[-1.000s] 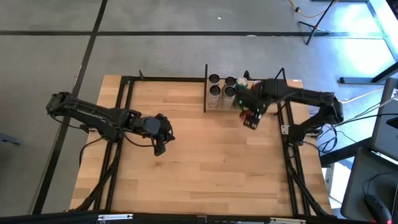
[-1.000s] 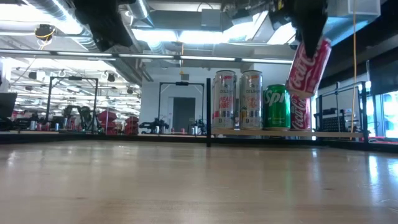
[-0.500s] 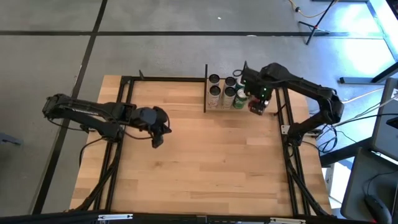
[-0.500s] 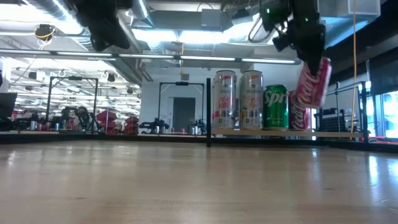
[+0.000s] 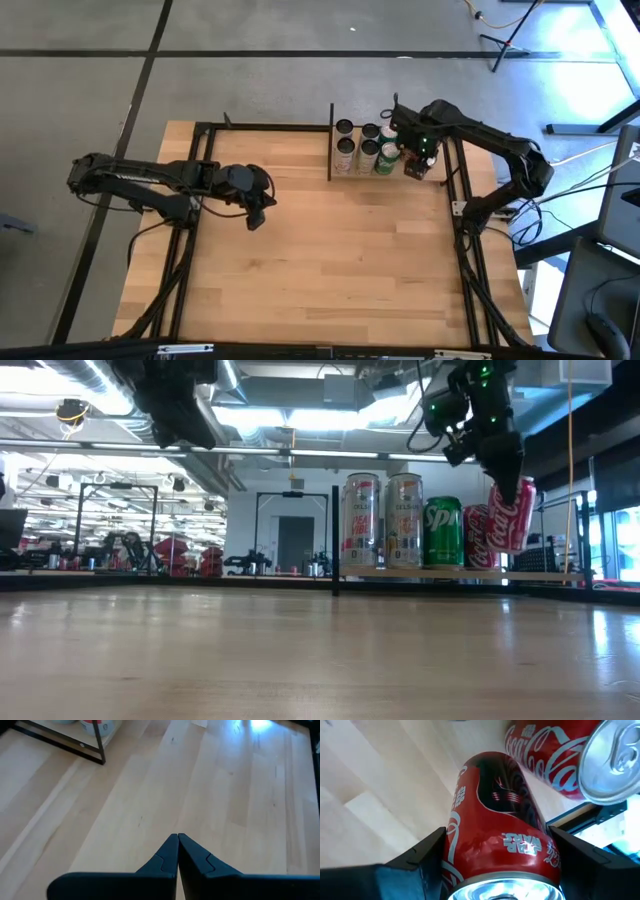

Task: Place canned beverage on shelf
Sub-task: Put the red-white soda can on the shelf aligned with the other red-white soda can

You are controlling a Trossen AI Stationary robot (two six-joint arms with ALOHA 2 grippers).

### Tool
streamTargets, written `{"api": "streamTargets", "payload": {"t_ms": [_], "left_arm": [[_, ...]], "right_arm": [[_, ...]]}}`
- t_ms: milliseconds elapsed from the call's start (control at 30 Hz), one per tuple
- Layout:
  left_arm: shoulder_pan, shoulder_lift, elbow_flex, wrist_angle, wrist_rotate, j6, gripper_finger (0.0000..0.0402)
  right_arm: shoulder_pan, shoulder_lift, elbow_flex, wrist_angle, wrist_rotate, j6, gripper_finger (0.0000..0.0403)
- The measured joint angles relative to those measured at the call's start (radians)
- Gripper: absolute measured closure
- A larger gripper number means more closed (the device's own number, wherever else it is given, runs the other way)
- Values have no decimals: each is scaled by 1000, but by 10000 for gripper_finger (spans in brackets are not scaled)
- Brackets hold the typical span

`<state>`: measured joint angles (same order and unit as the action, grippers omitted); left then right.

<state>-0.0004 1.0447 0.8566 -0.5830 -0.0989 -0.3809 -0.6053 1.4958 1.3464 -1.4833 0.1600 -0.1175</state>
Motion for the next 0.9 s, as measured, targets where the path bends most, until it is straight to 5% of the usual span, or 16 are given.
{"api": "streamTargets", "payload": {"t_ms": [767, 900], "left_arm": [[27, 0, 0, 0, -12, 18, 398], [27, 0, 0, 0, -12, 18, 398]], "right_arm": [[-37, 112, 0, 74, -32, -67, 130], [-37, 112, 0, 79, -30, -71, 100]]}}
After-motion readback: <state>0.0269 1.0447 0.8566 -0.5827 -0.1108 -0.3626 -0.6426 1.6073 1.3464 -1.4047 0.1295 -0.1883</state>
